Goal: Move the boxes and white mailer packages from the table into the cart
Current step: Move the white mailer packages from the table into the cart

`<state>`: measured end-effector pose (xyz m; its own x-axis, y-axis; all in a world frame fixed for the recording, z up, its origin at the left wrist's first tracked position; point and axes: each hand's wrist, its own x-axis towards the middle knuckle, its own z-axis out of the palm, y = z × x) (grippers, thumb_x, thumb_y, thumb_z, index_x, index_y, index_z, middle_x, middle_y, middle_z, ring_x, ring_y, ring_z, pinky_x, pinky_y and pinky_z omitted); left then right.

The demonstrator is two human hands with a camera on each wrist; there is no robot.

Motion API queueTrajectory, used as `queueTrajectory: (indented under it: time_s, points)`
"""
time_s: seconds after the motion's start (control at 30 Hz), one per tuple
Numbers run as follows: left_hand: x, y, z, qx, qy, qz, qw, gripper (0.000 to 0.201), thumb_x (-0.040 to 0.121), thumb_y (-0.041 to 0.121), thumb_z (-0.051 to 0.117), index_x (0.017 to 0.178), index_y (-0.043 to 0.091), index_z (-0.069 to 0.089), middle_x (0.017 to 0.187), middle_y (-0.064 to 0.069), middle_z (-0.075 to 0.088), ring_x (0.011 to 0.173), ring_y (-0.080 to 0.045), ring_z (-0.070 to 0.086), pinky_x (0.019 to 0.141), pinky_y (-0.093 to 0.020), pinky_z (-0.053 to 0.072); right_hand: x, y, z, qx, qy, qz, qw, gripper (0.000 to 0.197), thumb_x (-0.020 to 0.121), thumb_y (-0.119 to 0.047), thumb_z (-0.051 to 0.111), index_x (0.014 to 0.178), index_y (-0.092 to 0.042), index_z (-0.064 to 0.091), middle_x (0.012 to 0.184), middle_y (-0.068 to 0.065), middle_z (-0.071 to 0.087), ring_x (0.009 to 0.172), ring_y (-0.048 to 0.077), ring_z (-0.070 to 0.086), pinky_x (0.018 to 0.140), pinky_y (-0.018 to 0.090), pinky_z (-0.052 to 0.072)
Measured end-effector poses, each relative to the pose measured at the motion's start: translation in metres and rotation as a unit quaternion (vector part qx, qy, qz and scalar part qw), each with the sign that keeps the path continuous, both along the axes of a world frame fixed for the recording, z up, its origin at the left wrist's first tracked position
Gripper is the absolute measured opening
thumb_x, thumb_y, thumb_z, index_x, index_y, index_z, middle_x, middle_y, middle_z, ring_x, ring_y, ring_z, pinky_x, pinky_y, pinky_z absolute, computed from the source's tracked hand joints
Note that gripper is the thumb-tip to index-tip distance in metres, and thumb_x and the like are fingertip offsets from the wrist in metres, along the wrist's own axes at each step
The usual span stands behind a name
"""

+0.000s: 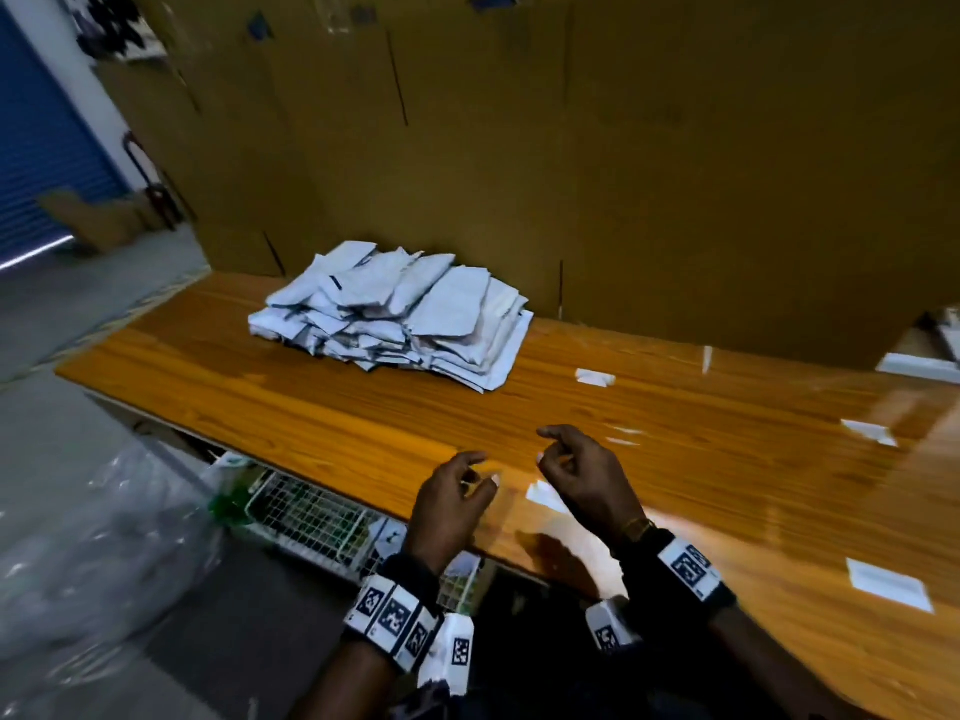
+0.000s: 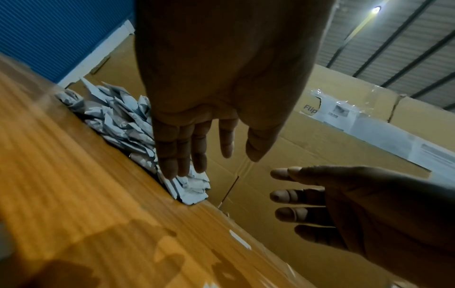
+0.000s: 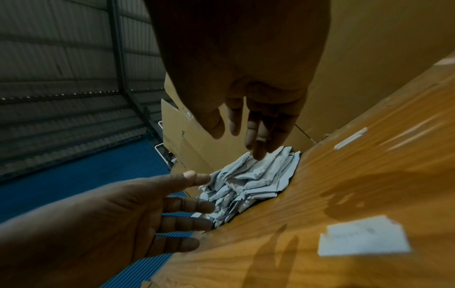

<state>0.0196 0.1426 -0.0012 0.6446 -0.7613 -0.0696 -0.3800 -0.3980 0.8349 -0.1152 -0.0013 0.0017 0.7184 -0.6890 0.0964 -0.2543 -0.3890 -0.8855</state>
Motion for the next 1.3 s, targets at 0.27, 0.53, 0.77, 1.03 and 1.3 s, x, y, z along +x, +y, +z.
queueTrajectory:
  time_s: [0.27, 0.53, 0.77, 1.03, 1.3]
  points:
    - [0.076, -0.05, 0.019, -0.03, -0.064, 0.063, 0.996, 0.048, 0.094, 0.039, 0.059, 0.139, 0.031, 0.046, 0.135, -0.002, 0.048, 0.121, -0.015, 0.048, 0.091, -0.029, 0.044, 0.085, -0.049, 0.001, 0.003, 0.025, -0.002, 1.0, 0.039, 0.093, -0.034, 0.061, 0.13, -0.023, 0.055, 0.103, 0.001, 0.065, 0.086, 0.017, 0.064, 0.073, 0.029, 0.049]
    - [0.172, -0.111, 0.054, -0.086, -0.1, 0.072, 0.989, 0.043, 0.097, 0.034, 0.056, 0.138, 0.022, 0.048, 0.138, -0.007, 0.048, 0.127, -0.019, 0.047, 0.102, -0.037, 0.044, 0.178, -0.077, 0.019, -0.048, 0.045, -0.022, 0.998, 0.046, 0.094, -0.04, 0.058, 0.137, -0.024, 0.049, 0.127, 0.01, 0.056, 0.113, 0.022, 0.056, 0.09, 0.032, 0.046]
    - [0.271, -0.19, 0.073, -0.014, -0.12, 0.025, 0.992, 0.052, 0.098, 0.031, 0.052, 0.145, 0.012, 0.039, 0.143, -0.02, 0.042, 0.133, -0.031, 0.04, 0.107, -0.033, 0.032, 0.284, -0.114, 0.029, -0.106, 0.092, -0.094, 0.986, 0.048, 0.092, -0.038, 0.057, 0.137, -0.026, 0.048, 0.132, 0.013, 0.053, 0.125, 0.029, 0.048, 0.104, 0.04, 0.04]
    - [0.353, -0.239, 0.053, 0.177, -0.148, -0.03, 0.973, 0.068, 0.097, 0.035, 0.047, 0.153, 0.012, 0.018, 0.155, -0.025, 0.022, 0.142, -0.039, 0.025, 0.115, -0.043, 0.025, 0.365, -0.141, 0.019, -0.097, 0.225, -0.134, 0.96, 0.059, 0.092, -0.044, 0.055, 0.145, -0.028, 0.035, 0.147, 0.017, 0.034, 0.13, 0.039, 0.044, 0.107, 0.047, 0.038]
    - [0.393, -0.253, 0.048, 0.287, -0.171, -0.056, 0.941, 0.071, 0.094, 0.048, 0.047, 0.154, 0.025, 0.015, 0.159, -0.019, 0.015, 0.145, -0.048, 0.004, 0.115, -0.063, 0.006, 0.406, -0.142, 0.016, -0.071, 0.347, -0.179, 0.918, 0.081, 0.082, -0.076, 0.044, 0.142, -0.022, 0.035, 0.145, 0.017, 0.034, 0.133, 0.04, 0.036, 0.107, 0.058, 0.032]
